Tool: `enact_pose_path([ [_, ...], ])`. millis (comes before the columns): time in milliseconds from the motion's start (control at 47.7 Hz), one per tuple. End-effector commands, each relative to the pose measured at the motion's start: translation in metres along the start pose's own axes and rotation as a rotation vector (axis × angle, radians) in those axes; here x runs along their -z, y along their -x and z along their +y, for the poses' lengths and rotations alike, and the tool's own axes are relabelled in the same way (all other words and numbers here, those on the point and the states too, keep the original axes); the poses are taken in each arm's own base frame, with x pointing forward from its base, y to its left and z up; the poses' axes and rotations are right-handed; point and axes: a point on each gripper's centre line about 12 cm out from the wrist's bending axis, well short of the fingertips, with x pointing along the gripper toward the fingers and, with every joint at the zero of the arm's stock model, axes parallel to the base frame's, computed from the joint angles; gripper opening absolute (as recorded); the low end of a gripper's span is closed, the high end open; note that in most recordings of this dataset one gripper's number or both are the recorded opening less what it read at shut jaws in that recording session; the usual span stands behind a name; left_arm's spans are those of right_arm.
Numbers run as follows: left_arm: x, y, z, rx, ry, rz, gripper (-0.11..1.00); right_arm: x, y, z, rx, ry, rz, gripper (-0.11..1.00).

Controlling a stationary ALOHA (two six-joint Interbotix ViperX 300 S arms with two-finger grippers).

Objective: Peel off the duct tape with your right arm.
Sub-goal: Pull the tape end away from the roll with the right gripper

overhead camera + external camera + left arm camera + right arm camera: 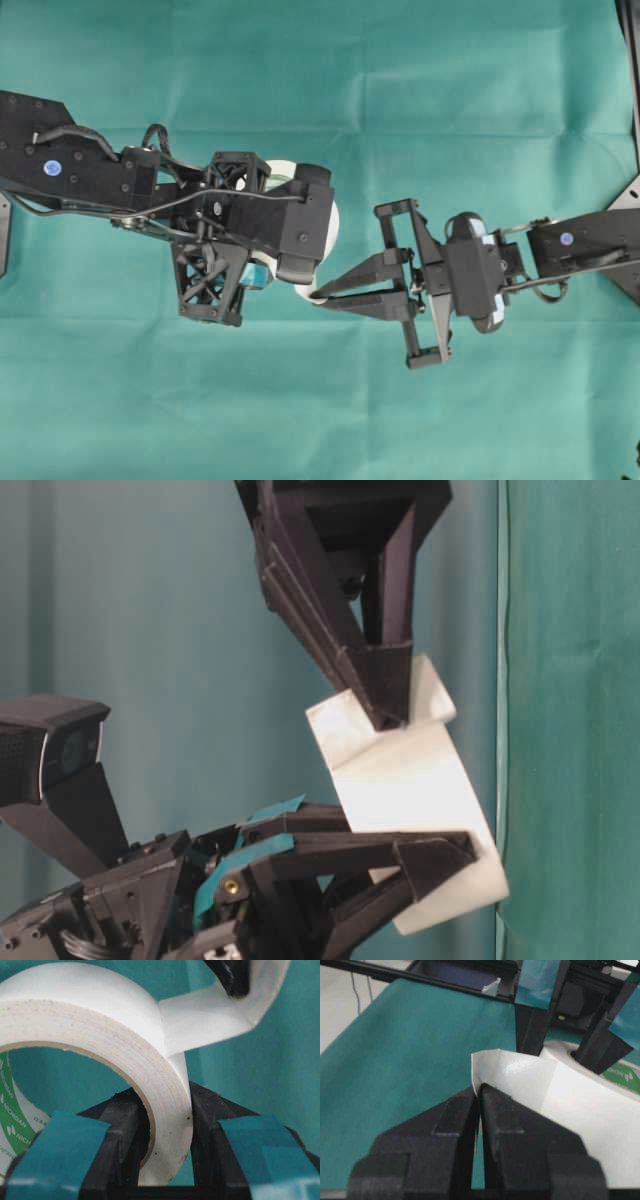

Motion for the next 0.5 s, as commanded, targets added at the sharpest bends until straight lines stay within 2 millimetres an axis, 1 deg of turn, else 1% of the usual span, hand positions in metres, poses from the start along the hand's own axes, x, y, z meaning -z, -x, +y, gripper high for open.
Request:
enact_pose_path([
  [0,-0.009,0.022,0.023,-0.038,0.056,-0.058,0.21,-0.015,-0.004,0.021,-0.057,0.011,-0.046,-0.09],
  [356,-0.004,0.021,0.034,-0.052,0.084,-0.038,0.21,-0.018,-0.013,0.031,-0.082,0.014,-0.054,-0.09],
  [482,-0.002,0.021,0.035,-0.051,0.090,-0.027,0.21,-0.019,-0.014,0.032,-0.086,0.013,-0.058,-0.09],
])
